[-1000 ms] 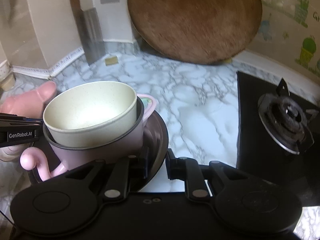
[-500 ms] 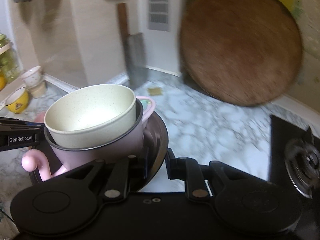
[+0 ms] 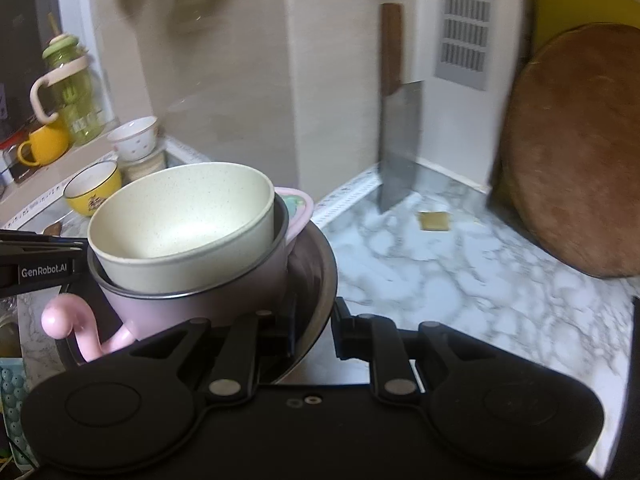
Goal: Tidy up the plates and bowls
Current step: 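Lift the nested steel bowl with both grippers and carry it toward the plates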
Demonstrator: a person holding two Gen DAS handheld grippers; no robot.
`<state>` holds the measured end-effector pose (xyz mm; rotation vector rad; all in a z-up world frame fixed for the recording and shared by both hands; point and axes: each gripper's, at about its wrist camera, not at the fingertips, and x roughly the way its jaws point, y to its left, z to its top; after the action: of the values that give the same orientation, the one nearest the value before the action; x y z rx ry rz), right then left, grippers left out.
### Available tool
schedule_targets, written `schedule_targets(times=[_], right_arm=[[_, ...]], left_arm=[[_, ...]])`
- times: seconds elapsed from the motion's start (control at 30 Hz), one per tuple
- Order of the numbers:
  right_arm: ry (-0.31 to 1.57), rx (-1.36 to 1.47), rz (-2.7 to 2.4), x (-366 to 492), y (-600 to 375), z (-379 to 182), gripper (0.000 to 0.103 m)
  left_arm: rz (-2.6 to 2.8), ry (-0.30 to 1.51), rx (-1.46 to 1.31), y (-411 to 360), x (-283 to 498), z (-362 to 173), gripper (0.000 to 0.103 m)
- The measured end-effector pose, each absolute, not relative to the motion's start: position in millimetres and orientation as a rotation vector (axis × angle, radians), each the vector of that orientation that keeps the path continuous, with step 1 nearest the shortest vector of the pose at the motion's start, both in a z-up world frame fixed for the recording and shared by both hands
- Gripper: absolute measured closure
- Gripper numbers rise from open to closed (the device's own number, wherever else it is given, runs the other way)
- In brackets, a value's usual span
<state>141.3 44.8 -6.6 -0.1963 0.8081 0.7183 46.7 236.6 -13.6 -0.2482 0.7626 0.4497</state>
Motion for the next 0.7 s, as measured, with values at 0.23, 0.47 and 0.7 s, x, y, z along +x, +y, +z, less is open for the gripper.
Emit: schedule_targets(times=[0.23,0.47,0.7], right_arm=[[0.835,-0.238,0.748,144,70,-34,0.085],[0.848,-0.248,0.751,149,76,-49,0.085],[0.834,-0.274,0.75,145,79,-60,0.085]], left_arm=[[0.483,0.8,-0.269,250,48,-40,0.089],[0.487,0.803,-0.258,252,54,-52,0.09],[0.498,0.803,-0.246,251,54,-63,0.09]])
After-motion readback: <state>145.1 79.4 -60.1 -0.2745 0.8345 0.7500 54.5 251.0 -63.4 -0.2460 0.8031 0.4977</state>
